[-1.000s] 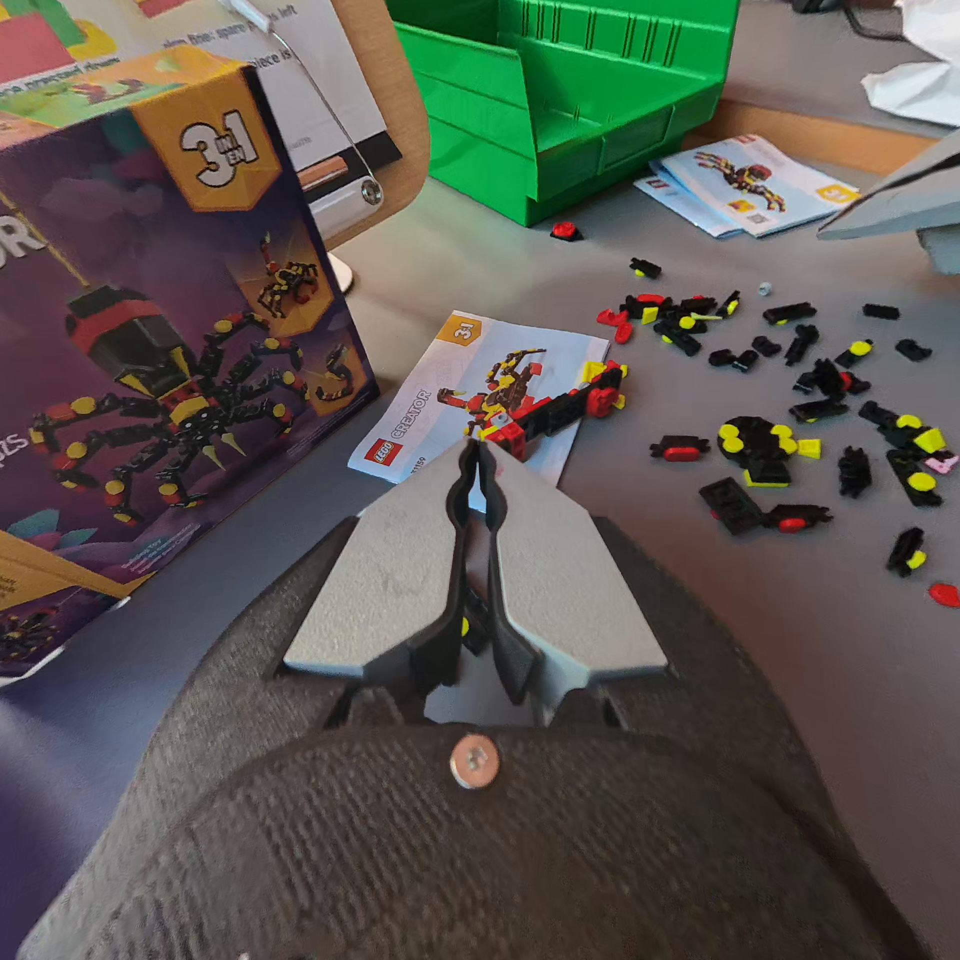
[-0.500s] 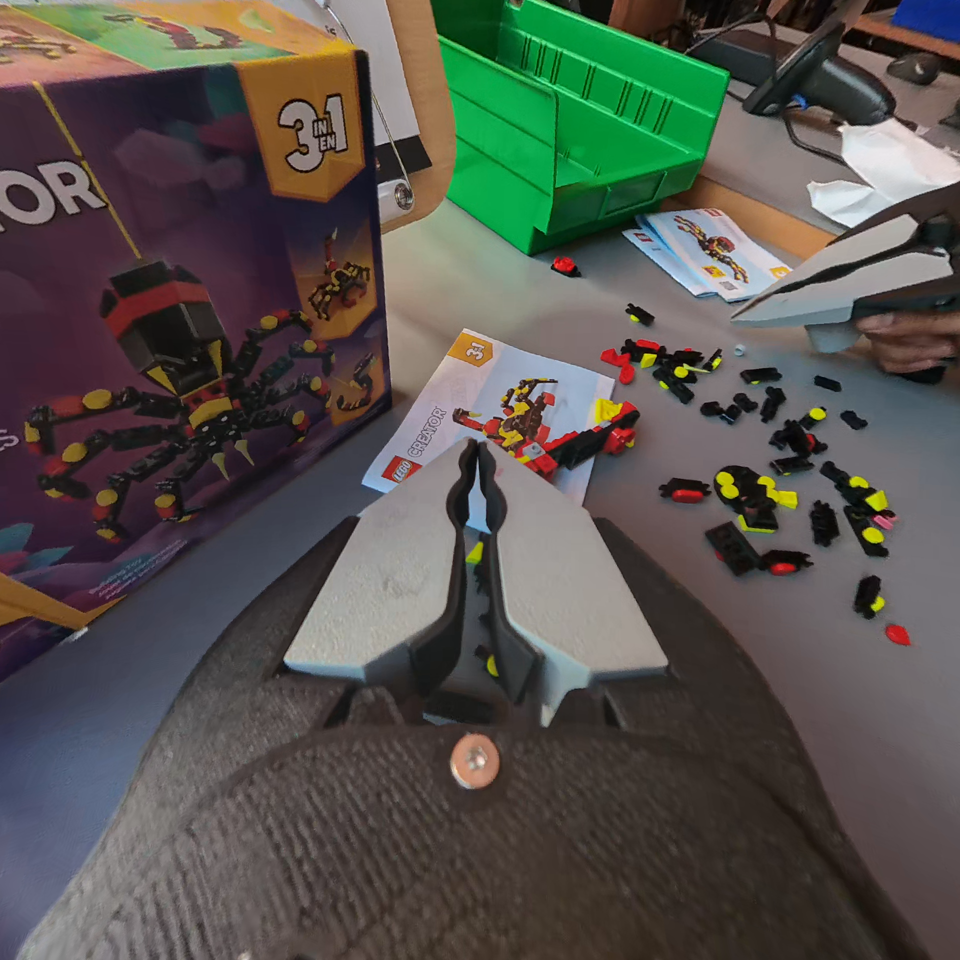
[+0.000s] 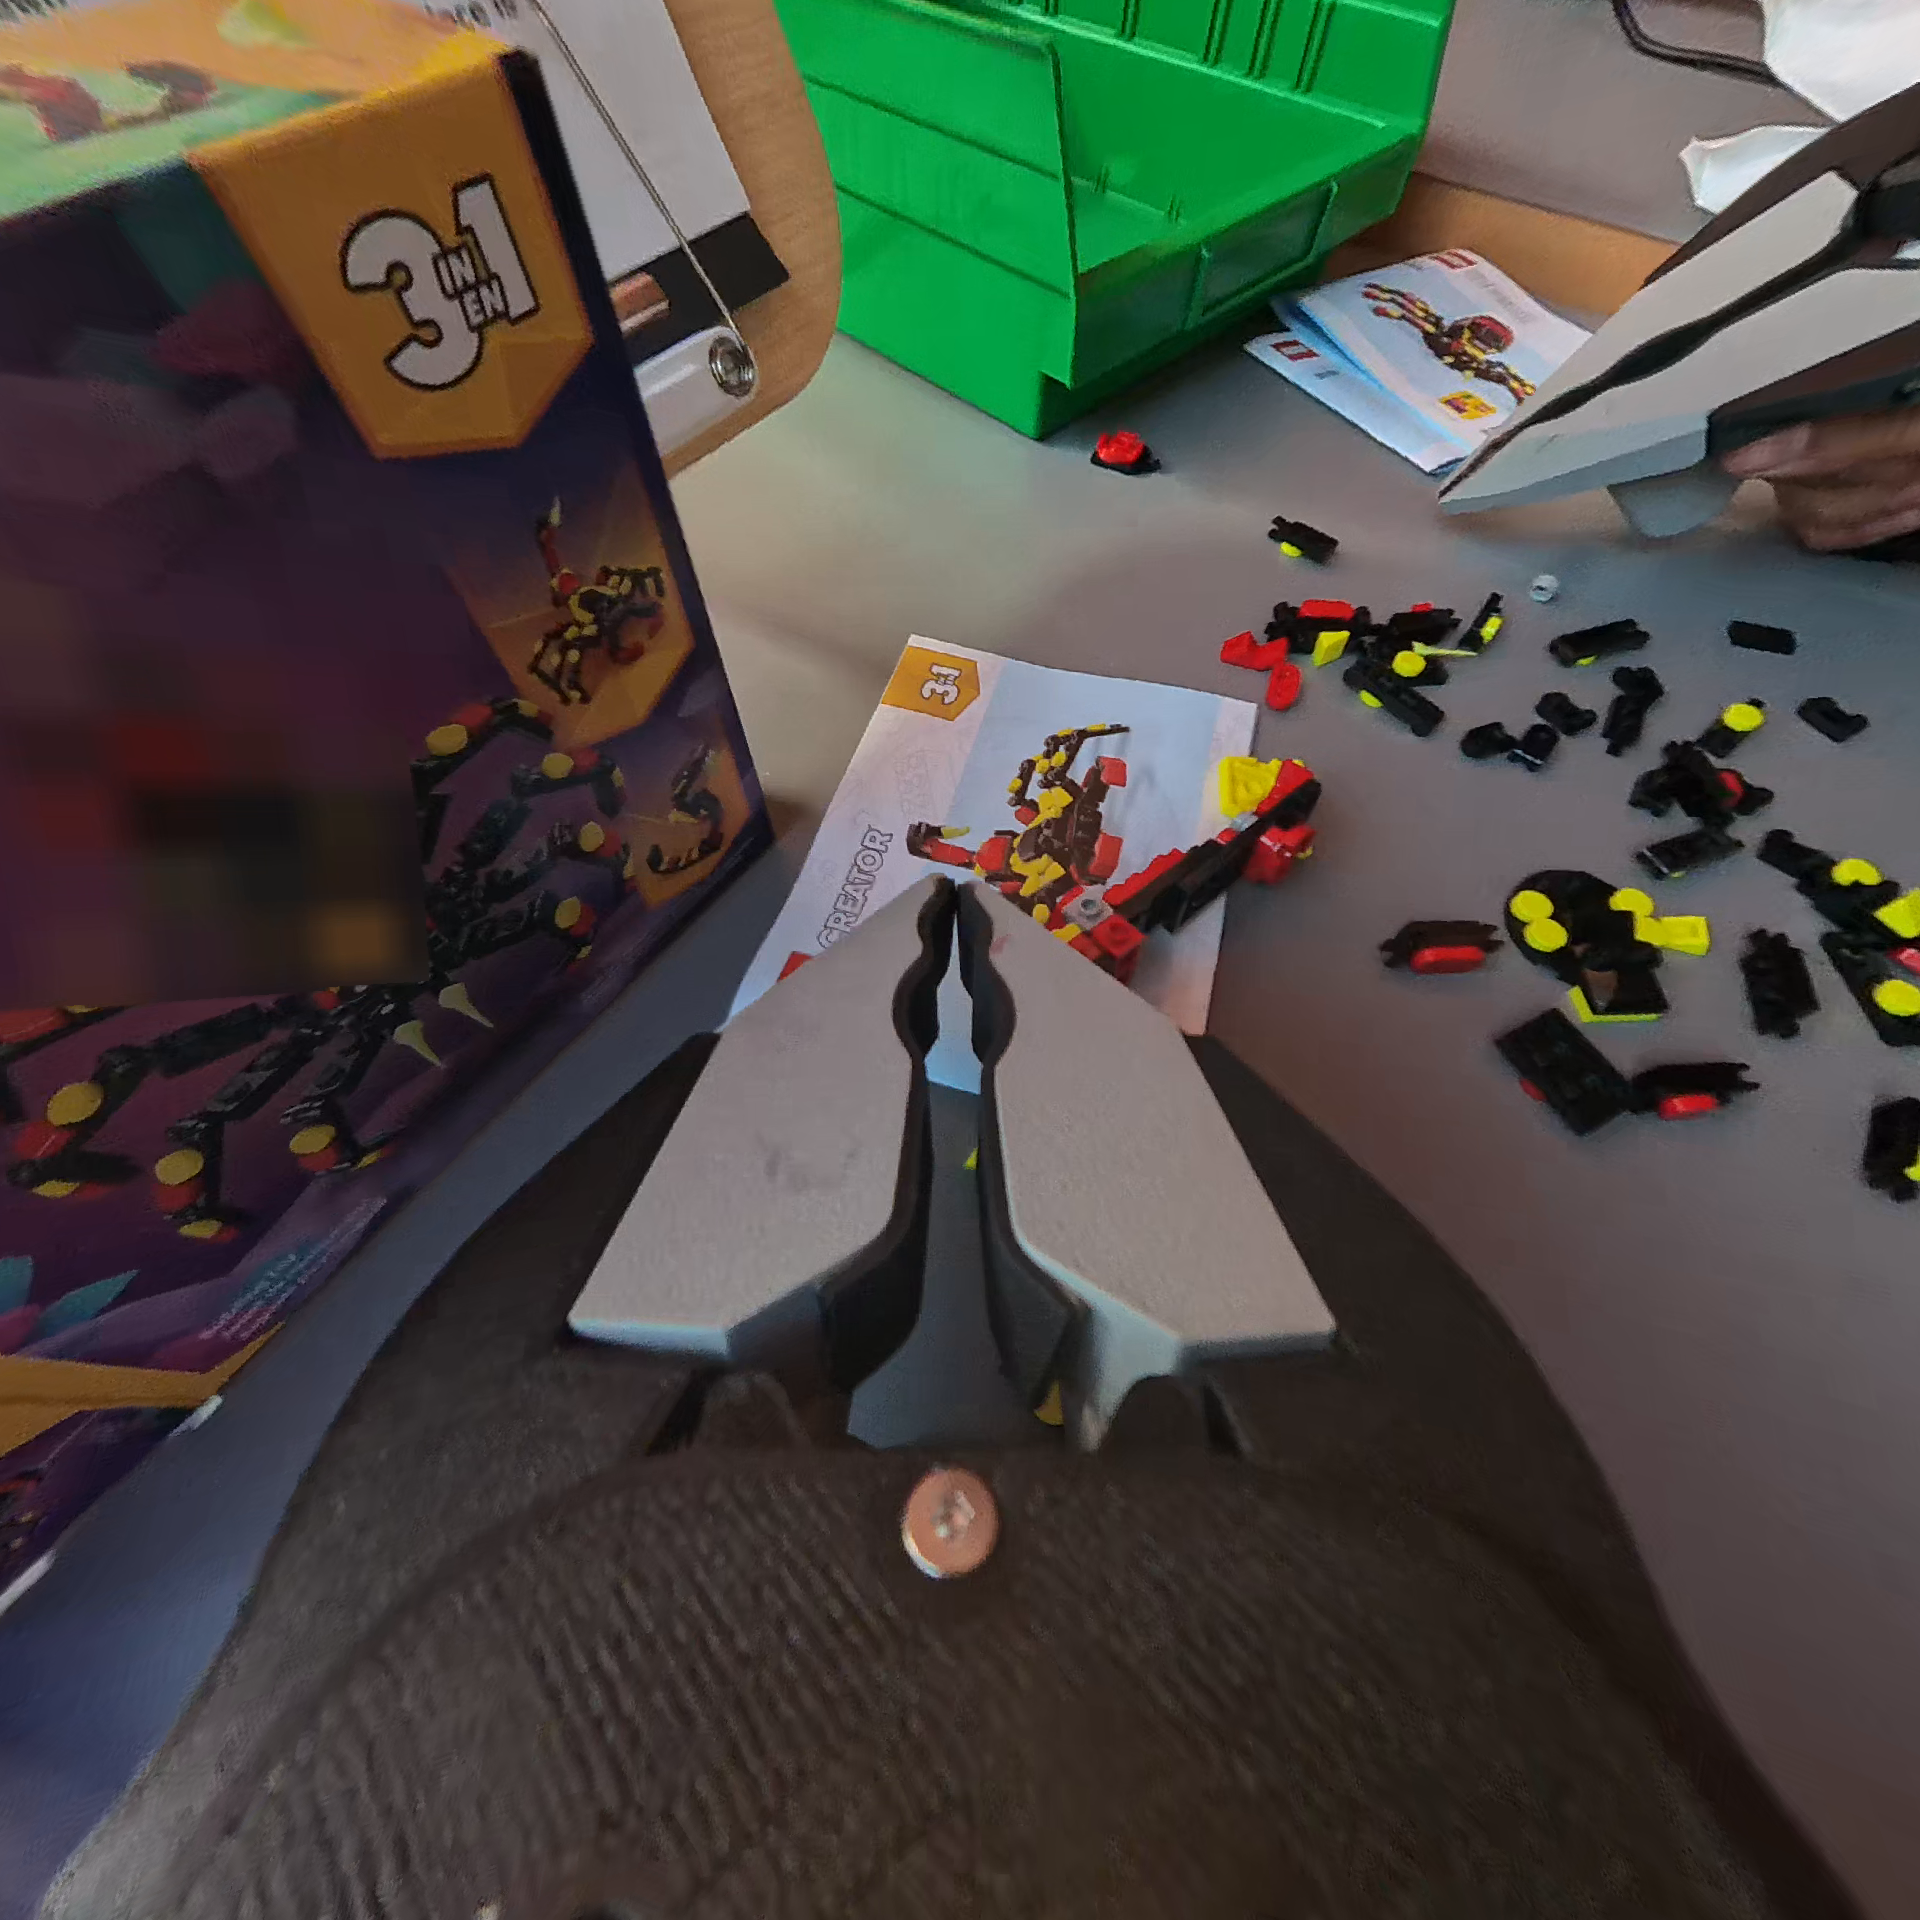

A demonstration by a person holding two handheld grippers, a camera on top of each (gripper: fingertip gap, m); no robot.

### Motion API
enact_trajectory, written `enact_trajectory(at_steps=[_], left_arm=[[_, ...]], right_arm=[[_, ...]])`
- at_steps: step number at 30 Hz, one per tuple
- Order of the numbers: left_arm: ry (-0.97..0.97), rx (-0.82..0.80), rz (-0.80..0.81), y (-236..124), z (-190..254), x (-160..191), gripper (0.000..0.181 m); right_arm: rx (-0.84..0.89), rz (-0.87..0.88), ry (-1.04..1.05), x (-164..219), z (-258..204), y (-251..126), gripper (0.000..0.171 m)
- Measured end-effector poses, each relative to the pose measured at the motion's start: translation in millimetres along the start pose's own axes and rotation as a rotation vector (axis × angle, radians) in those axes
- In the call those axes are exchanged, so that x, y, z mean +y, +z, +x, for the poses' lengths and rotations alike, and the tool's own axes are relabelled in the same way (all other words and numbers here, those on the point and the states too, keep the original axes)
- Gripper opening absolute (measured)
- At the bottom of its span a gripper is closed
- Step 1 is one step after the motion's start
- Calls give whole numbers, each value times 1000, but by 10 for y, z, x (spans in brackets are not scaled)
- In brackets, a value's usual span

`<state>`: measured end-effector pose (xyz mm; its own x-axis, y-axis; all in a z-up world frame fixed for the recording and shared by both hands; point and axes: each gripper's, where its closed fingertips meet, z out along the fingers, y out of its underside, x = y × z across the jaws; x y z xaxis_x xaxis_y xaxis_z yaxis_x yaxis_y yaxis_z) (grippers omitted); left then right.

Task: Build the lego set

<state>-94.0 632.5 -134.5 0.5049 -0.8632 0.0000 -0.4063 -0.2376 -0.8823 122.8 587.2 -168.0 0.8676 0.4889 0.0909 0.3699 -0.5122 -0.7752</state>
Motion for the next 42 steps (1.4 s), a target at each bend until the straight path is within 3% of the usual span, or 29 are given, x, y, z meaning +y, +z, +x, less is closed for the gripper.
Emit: enact_trajectory(at_steps=[1,12,16,21,22,26,28,32,36,42], left_arm=[[10,-12,14,-16,-2,-15,0],[26,-44,81,-99,-15,-89,0],[18,-30,162,-193,-3,-176,0],[147,-51,209,-217,166,-230,0],[175,-31,230,-219,251,-259,0],[187,65,351,-246,499,-425,0],[181,127,259,-122,585,-347,0],[259,45,160,12,583,-247,6],[387,0,75,109,661,-126,8],[535,-33,-2,200,746,6,8]], right_arm=[[-5,0,-2,0,-7,0,0],[20,51,-142,-91,-118,-15,0],[7,265,-95,-403,-140,-158,4],[61,808,60,-971,-46,-649,0],[56,831,51,-1009,-61,-643,0],[-38,727,-2,-1065,-182,-383,11],[-68,714,-12,-1104,-222,-316,9],[-135,575,-16,-1039,-293,-117,27],[-147,427,-45,-892,-325,30,29],[-161,220,-69,-619,-334,177,17]])
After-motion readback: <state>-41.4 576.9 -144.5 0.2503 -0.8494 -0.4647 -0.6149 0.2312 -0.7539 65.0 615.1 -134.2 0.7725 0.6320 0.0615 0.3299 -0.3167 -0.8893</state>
